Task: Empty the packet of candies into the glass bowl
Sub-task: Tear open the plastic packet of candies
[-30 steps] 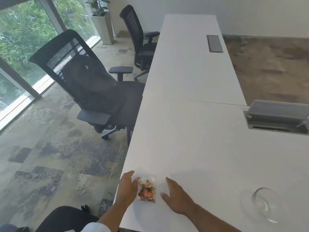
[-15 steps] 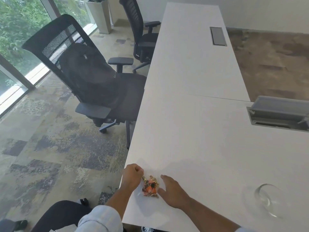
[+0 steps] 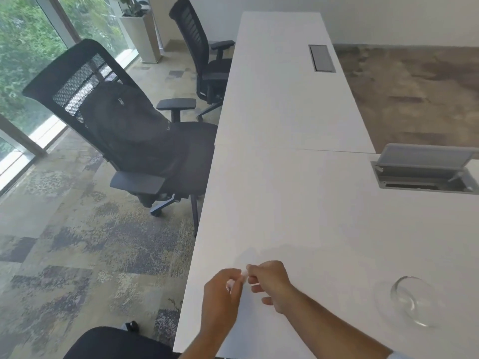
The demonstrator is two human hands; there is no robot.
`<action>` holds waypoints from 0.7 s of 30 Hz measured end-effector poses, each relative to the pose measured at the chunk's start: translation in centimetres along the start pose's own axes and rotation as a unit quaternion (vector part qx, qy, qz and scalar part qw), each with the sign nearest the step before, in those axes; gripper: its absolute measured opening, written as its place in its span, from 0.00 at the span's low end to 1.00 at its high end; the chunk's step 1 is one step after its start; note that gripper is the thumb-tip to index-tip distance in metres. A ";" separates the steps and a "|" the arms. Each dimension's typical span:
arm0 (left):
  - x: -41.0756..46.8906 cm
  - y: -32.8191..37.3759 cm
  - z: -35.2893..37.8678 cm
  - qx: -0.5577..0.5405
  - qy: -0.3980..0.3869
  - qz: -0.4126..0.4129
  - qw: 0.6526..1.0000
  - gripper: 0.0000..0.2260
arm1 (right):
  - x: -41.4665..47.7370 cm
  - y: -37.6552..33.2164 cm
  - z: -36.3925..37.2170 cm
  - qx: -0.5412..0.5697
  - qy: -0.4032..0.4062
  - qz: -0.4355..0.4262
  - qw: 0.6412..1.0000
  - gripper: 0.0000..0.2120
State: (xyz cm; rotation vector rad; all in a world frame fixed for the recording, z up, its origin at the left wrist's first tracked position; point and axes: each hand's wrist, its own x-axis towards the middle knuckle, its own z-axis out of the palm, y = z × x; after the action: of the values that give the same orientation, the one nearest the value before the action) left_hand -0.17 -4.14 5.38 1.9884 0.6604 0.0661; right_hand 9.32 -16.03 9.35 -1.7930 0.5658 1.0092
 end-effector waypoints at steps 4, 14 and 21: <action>-2.1 1.1 1.3 -0.022 -0.009 0.033 0.999 0.22 | -1.0 -0.4 -1.8 -0.008 -0.008 0.005 1.000 0.02; -1.5 5.7 1.9 -0.199 -0.053 -0.090 0.974 0.04 | -2.0 1.0 -6.1 -0.188 0.067 -0.238 0.950 0.19; -0.8 10.5 1.5 -0.251 -0.126 -0.132 0.951 0.11 | -3.7 0.8 -8.5 -0.245 0.051 -0.296 0.922 0.11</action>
State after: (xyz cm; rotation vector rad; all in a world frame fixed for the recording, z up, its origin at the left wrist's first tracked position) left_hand 4.09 -9.43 13.55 1.3801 0.6593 -0.1651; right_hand 9.94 -24.28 13.63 -2.2675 -0.2058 0.6613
